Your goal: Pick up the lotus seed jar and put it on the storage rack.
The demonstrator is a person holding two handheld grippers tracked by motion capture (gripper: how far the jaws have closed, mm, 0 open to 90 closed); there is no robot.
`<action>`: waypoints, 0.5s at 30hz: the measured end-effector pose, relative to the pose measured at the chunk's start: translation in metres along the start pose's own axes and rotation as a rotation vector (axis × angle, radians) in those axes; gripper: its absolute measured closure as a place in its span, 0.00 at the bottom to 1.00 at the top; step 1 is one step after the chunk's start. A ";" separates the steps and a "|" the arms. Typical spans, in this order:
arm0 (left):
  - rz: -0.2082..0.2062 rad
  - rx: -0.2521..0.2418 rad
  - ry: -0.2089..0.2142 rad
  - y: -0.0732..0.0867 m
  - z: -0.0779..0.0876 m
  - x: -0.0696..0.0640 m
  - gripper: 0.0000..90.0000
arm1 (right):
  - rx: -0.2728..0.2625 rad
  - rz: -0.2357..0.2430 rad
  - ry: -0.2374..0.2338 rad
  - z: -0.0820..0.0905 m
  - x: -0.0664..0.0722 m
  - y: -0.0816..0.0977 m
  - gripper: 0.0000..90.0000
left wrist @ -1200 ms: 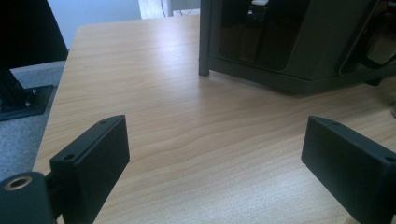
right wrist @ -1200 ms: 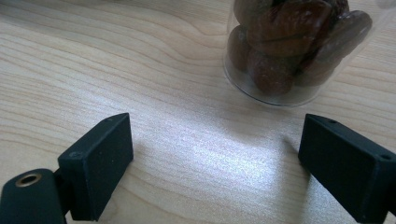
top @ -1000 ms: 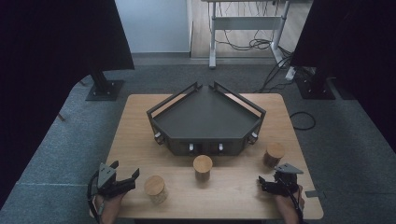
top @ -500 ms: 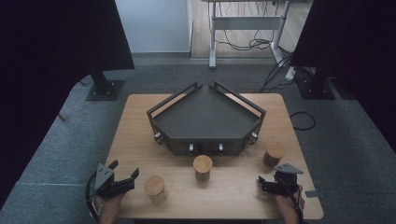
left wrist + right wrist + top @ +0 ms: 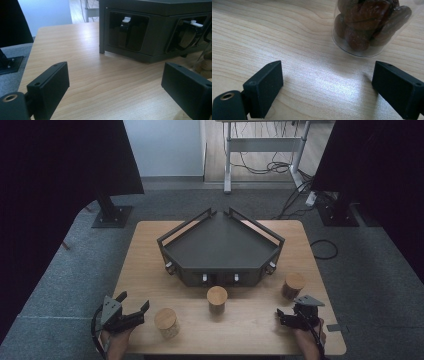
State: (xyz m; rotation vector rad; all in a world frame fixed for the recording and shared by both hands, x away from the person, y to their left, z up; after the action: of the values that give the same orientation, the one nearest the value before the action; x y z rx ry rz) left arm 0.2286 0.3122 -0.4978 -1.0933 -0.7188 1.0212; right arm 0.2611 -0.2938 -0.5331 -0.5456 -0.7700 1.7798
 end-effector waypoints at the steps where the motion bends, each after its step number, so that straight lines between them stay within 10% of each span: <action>1: -0.001 -0.001 0.002 0.000 0.000 -0.001 0.08 | 0.000 0.000 0.000 0.000 0.000 0.000 0.11; 15: -0.011 -0.008 0.020 -0.002 0.000 -0.007 0.08 | 0.000 0.001 -0.001 0.000 0.000 0.000 0.11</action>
State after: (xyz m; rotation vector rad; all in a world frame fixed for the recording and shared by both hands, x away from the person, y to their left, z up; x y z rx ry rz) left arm 0.2260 0.3056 -0.4959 -1.1041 -0.7129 0.9979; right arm 0.2611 -0.2938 -0.5331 -0.5452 -0.7706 1.7813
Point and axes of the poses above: each handheld gripper's, and its own axes: z roughly backward along the jaws, y roughly out of its underside, x roughly to its left, the point moved 10 cm from there along -z, roughly forward along the jaws, and after that the axes turned 1 degree about x, right-handed, at the moved point
